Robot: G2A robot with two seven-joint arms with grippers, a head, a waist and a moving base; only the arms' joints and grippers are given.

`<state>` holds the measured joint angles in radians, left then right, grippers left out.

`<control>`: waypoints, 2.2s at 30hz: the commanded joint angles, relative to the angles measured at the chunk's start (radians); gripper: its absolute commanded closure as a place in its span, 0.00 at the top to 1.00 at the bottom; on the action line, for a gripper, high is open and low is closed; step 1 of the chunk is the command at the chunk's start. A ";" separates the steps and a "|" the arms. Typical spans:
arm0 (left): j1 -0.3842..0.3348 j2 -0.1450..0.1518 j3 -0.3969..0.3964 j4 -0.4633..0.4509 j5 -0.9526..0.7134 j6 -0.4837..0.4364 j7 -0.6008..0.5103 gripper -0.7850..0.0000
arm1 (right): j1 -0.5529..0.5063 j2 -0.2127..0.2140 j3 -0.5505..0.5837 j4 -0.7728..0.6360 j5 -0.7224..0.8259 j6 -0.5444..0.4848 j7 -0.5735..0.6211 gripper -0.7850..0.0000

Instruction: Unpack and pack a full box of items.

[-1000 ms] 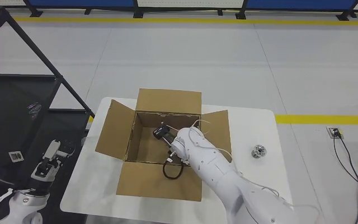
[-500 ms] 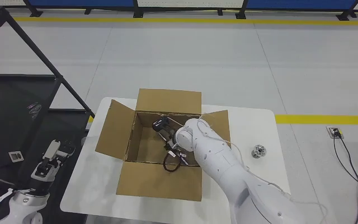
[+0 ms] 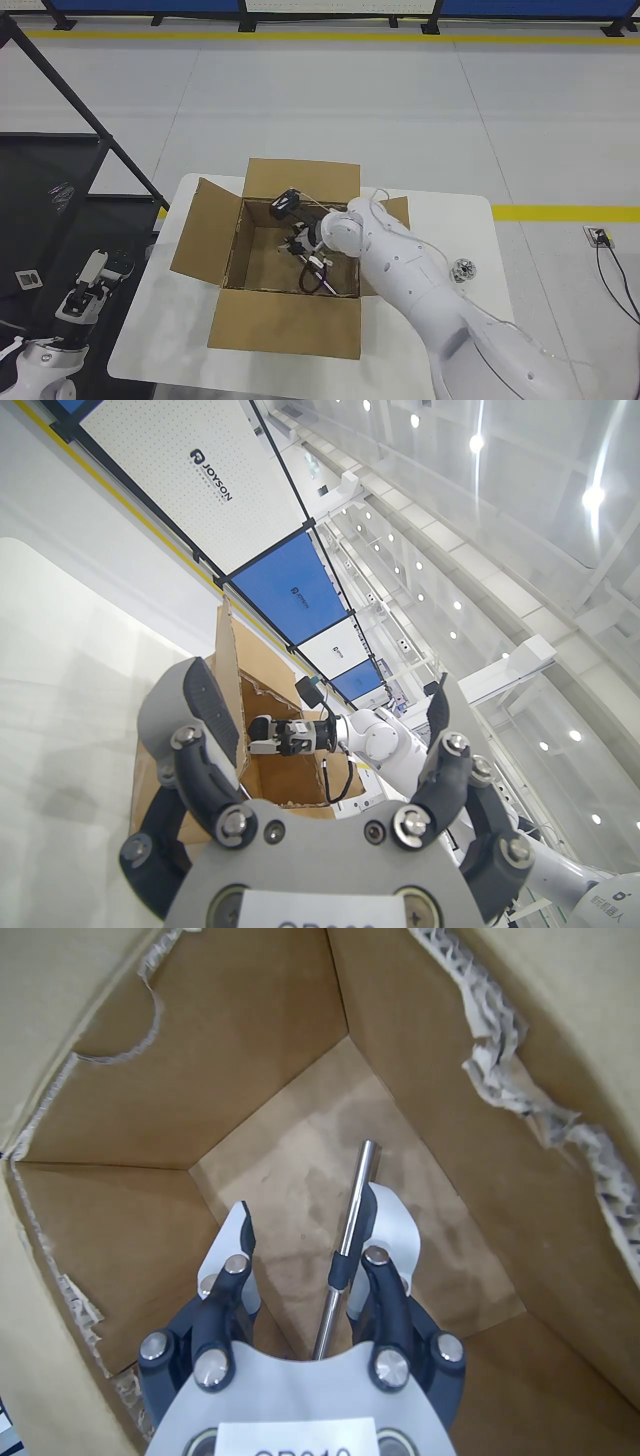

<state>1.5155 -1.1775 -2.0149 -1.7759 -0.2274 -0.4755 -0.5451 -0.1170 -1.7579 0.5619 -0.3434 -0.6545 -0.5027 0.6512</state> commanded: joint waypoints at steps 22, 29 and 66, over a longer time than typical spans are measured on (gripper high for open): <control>0.000 0.000 0.000 0.000 0.000 0.000 0.000 1.00 | -0.714 0.358 0.647 -1.433 -0.433 0.400 0.332 1.00; 0.000 0.000 0.000 0.000 0.000 0.000 0.000 1.00 | -0.810 0.384 0.853 -1.523 -0.582 0.595 0.335 1.00; 0.000 0.000 0.000 0.000 0.000 0.000 0.000 1.00 | -0.588 0.433 0.994 -0.744 -0.643 0.580 0.600 0.70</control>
<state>1.5155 -1.1775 -2.0149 -1.7759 -0.2274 -0.4755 -0.5451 -0.7090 -1.3259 1.5566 -1.0950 -1.2984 0.0782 1.2537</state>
